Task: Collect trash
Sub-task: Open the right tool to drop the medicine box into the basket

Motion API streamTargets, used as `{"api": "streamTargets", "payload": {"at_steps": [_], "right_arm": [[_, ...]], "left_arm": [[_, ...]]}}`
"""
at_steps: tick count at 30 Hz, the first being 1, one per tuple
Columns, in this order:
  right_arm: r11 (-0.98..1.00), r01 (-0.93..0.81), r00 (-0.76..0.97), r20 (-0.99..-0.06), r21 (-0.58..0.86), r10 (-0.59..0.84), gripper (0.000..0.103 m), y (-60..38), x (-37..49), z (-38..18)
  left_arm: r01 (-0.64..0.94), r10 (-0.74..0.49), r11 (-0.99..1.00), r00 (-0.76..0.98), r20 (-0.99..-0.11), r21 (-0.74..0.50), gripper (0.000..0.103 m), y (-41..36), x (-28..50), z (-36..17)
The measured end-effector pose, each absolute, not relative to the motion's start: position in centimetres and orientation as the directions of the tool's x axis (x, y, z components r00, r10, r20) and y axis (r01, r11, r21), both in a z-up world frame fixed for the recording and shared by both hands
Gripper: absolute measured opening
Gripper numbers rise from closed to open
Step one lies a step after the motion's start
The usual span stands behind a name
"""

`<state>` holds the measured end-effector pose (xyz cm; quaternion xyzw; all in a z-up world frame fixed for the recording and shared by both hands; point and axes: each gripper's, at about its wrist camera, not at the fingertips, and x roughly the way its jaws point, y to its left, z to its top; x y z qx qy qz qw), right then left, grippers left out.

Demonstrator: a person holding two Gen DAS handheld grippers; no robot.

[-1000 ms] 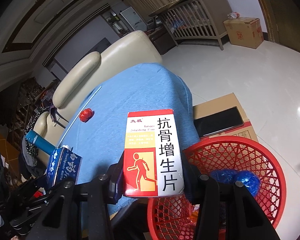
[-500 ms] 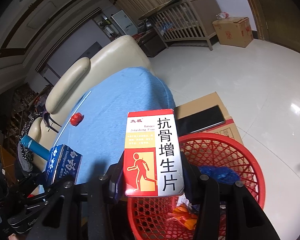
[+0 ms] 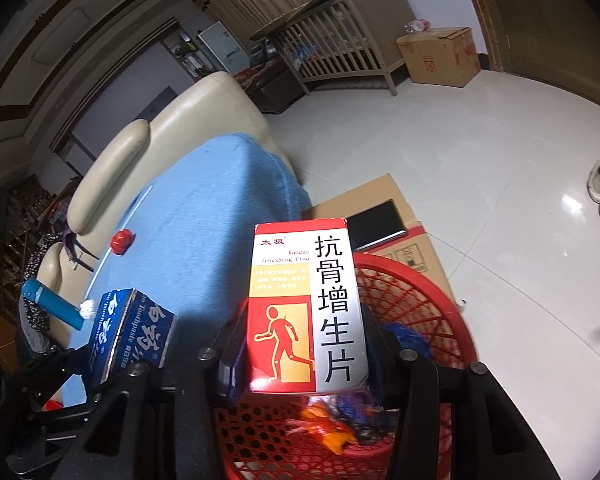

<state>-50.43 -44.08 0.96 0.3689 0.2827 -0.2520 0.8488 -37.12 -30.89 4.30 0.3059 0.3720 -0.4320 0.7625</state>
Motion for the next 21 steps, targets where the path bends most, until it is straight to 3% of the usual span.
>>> {"api": "streamTargets", "payload": {"at_steps": [21], "right_arm": [[0.556,0.675,0.673,-0.713,0.484,-0.197,0.050,-44.0,-52.5,-2.5]], "left_arm": [[0.921,-0.373,0.359,0.292,-0.881,0.153,0.060,-33.3,-39.4,1.6]]}}
